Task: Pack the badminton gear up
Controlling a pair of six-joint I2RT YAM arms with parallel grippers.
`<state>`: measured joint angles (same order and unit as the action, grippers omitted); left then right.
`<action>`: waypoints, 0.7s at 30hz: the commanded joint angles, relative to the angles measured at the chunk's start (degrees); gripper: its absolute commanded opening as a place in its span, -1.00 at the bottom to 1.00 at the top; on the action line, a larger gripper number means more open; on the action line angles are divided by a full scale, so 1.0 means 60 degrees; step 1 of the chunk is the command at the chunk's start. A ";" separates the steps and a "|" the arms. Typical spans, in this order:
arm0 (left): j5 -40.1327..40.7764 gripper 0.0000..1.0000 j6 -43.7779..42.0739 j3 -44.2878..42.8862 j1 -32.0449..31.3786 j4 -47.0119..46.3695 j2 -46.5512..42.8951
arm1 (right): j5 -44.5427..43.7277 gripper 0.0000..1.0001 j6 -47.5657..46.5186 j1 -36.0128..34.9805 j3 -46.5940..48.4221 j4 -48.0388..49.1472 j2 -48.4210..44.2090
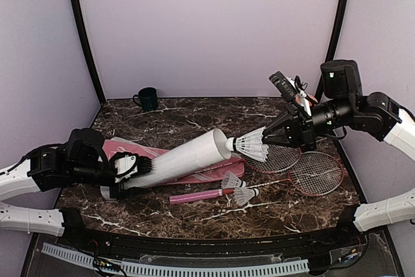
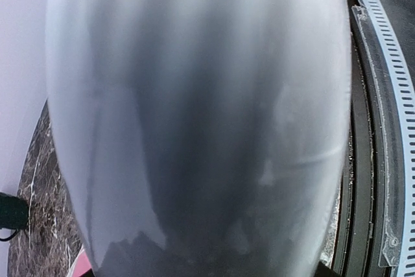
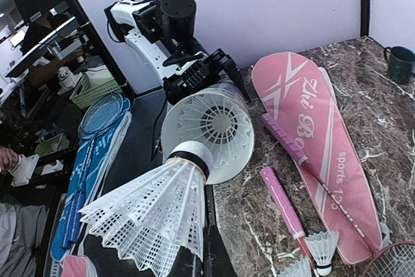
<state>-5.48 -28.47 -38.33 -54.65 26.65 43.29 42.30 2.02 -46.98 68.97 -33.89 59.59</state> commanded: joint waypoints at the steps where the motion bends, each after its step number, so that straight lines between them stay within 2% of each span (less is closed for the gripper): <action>1: -0.0914 -0.29 -0.0435 -0.0490 -0.0075 -0.0307 0.0014 | 0.0515 -1.00 -0.0183 -0.0466 0.0632 -0.0118 0.0381; 12: -0.1231 -0.30 -0.0277 -0.0580 -0.0134 -0.0613 0.0189 | -0.0848 -1.00 -0.0095 -0.1364 0.1405 -0.0419 0.1467; 13: -0.1251 -0.30 -0.0255 -0.0559 -0.0134 -0.0649 0.0163 | -0.0934 -0.86 -0.0019 -0.1412 0.1410 -0.0362 0.1498; 15: -0.1255 -0.30 -0.0223 -0.0520 -0.0134 -0.0692 0.0140 | -0.1126 -0.43 0.0074 -0.1455 0.1425 -0.0309 0.1536; 17: -0.1269 -0.30 -0.0207 -0.0522 -0.0134 -0.0681 0.0138 | -0.1402 -0.10 0.0165 -0.1468 0.1450 -0.0269 0.1552; 19: -0.1265 -0.30 -0.0206 -0.0532 -0.0142 -0.0678 0.0153 | -0.1592 0.16 0.0194 -0.1483 0.1475 -0.0257 0.1580; 21: -0.1297 -0.30 -0.0206 -0.0555 -0.0149 -0.0699 0.0179 | -0.1782 0.29 0.0235 -0.1486 0.1505 -0.0241 0.1622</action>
<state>-11.66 -30.24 -40.16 -55.20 25.34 45.19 35.18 2.42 -55.33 76.03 -36.95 68.97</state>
